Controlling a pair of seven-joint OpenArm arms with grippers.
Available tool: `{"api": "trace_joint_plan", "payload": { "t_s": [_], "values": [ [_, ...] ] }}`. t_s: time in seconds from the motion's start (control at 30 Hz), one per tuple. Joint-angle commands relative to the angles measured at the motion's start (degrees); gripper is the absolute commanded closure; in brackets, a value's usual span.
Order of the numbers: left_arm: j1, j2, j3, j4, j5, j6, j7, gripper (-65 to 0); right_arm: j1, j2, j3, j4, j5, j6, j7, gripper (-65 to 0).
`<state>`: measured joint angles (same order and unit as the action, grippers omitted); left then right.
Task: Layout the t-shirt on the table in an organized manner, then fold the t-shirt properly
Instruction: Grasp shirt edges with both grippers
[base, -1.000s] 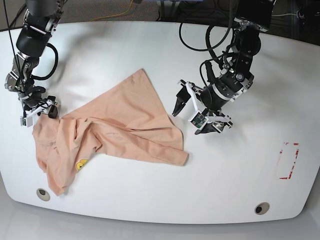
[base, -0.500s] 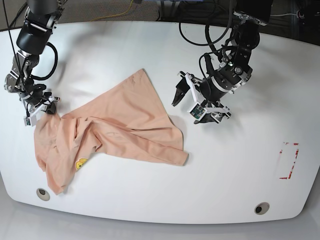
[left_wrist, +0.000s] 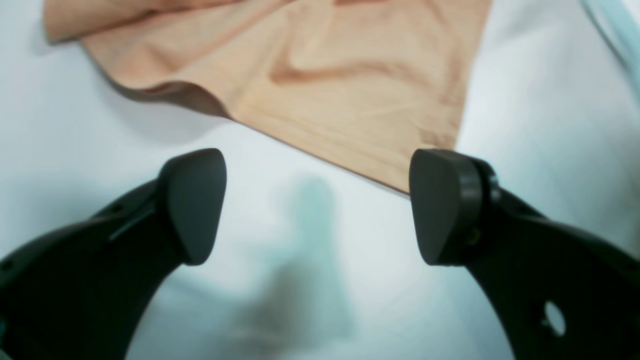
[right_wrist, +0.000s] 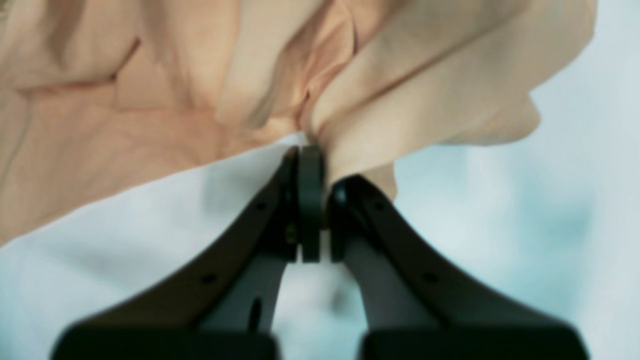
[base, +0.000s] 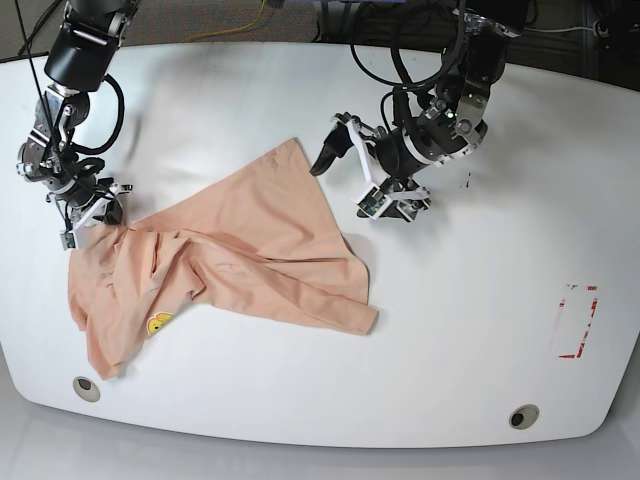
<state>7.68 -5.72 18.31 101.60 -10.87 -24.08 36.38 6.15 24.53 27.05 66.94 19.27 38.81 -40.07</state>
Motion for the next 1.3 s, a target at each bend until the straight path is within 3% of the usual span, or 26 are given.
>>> {"api": "trace_joint_plan", "payload": {
  "t_s": [0.0, 0.13, 0.77, 1.13, 1.27],
  "values": [
    [-0.43, 0.48, 1.34, 0.86, -0.95, -0.32, -0.91, -55.7, 0.84, 1.0, 0.34, 1.06, 0.73, 0.18, 1.0, 0.0],
    [0.27, 0.75, 2.31, -0.37, -0.95, -0.32, -0.91, -55.7, 0.75, 0.92, 0.34, 1.06, 0.82, 0.18, 1.0, 0.0],
    [-2.01, 8.48, 2.57, -13.21, -0.95, -0.14, -1.08, -55.7, 0.66, 0.92, 0.34, 1.15, 1.0, 0.45, 1.0, 0.0],
    [-4.39, 8.92, 10.31, -18.04, 5.12, 0.03, -1.26, -55.5, 0.66, 0.92, 0.34, 1.15, 1.08, 0.45, 1.0, 0.0],
    [-4.39, 9.01, 11.8, -18.04, 7.14, 3.81, -2.14, -55.5, 0.66, 0.92, 0.34, 1.15, 1.08, 0.45, 1.0, 0.0]
  ]
}}
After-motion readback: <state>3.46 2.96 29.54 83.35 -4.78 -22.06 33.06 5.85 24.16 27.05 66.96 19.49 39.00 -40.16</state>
